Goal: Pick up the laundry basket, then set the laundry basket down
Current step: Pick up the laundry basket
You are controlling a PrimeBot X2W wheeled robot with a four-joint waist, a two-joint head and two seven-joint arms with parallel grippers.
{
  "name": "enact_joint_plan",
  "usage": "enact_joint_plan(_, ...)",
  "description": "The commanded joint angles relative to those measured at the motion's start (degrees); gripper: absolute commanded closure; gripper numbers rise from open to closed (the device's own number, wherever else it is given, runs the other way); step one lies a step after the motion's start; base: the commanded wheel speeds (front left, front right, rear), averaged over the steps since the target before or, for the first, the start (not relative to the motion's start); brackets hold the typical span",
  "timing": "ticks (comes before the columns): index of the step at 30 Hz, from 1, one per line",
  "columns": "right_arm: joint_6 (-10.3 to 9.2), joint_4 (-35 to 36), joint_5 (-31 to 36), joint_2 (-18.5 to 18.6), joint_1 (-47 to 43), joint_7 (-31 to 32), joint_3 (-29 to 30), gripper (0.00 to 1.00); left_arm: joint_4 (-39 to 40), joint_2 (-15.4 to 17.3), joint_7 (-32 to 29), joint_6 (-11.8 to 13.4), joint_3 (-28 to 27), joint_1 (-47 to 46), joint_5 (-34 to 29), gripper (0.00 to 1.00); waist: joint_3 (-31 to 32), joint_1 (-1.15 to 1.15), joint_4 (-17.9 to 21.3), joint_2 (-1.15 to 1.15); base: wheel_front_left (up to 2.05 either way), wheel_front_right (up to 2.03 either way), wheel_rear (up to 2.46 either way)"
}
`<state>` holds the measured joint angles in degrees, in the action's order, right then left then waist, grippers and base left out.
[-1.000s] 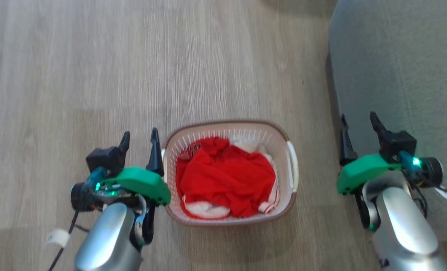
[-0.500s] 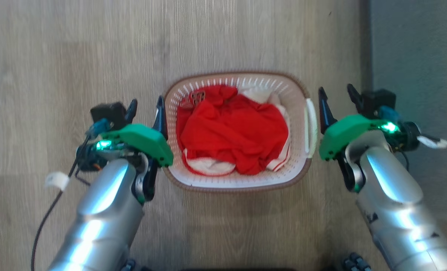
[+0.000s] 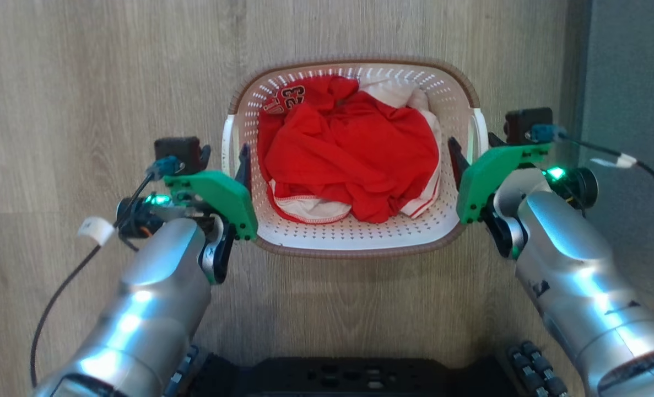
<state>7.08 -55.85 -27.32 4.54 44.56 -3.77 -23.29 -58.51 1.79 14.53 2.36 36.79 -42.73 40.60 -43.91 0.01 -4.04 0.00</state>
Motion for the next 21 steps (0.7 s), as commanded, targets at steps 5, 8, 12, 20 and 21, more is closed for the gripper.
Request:
enact_joint_plan(5, 0.41, -1.3, -2.2, -0.2, 1.1, 0.0, -3.7, 0.0, -3.3, 1.1, 0.4, -1.0, 3.8, -2.4, 3.2, 0.0, -2.0, -0.01, 0.9, 0.0, 0.0, 0.0, 0.0)
enact_joint_plan(8, 0.41, -2.7, -3.4, -0.2, 2.2, 0.1, -4.9, 0.0, -5.4, 1.1, -0.3, -1.0, 6.5, -3.9, 5.2, 0.0, -2.9, -0.01, 1.2, 0.0, 0.0, 0.0, 0.0)
enact_joint_plan(12, 0.41, -4.1, -4.9, -0.3, 3.6, 0.5, -6.7, 0.0, -6.9, 1.1, -1.0, -1.8, 9.1, -6.0, 7.6, 0.0, -4.2, -0.01, 1.5, 0.0, 0.0, 0.0, 0.0)
enact_joint_plan(20, 0.41, -5.6, -9.1, 0.0, 7.2, 2.6, -10.3, 0.0, -9.2, 1.1, -5.0, -3.1, 14.7, -9.7, 10.4, 0.0, -7.1, -0.01, 1.5, 0.0, 0.0, 0.0, 0.0)
enact_joint_plan(21, 0.41, -5.8, -9.7, 0.0, 7.5, 3.0, -10.7, 0.0, -9.3, 1.1, -5.6, -3.2, 15.2, -10.0, 10.8, 0.0, -7.4, -0.01, 1.5, 0.0, 0.0, 0.0, 0.0)
